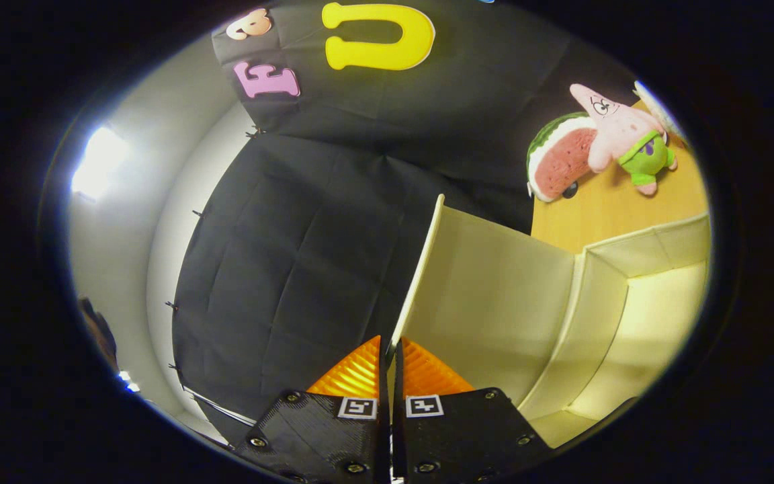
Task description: Open the storage box then place both shoes into the box .Put the left shoe in first, then the right shoe, with the right side of both shoes facing outward in a uniform manner.
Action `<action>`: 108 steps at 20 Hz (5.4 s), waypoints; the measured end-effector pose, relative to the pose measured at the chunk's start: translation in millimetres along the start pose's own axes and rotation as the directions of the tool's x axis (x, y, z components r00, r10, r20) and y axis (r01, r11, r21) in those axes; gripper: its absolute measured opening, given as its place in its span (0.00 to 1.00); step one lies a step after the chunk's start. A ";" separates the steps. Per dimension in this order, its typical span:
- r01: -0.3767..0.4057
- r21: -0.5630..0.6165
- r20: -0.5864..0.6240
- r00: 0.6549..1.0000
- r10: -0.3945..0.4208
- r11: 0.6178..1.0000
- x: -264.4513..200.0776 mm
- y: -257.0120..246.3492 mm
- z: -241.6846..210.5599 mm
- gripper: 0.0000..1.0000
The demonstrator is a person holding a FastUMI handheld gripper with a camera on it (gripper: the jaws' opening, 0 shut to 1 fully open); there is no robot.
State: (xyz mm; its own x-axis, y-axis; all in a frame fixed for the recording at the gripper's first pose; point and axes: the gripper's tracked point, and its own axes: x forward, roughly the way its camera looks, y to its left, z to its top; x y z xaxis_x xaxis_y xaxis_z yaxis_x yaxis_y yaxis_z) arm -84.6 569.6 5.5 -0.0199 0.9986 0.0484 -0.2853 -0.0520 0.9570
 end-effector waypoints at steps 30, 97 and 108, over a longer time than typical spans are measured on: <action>0.326 -0.294 -0.107 0.923 -0.370 0.898 140.9 -82.9 -49.9 0.21; 0.962 -0.013 0.150 0.271 -0.951 0.272 -380.1 -269.7 -25.3 0.00; 0.894 -0.007 0.283 0.432 -0.856 0.449 -310.9 -137.9 16.0 0.00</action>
State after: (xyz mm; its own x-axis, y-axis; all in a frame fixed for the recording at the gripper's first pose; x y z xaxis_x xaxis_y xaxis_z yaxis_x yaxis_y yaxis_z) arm -23.7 266.3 -137.0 0.5068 0.4776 -0.7176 -0.1524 0.8690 0.4708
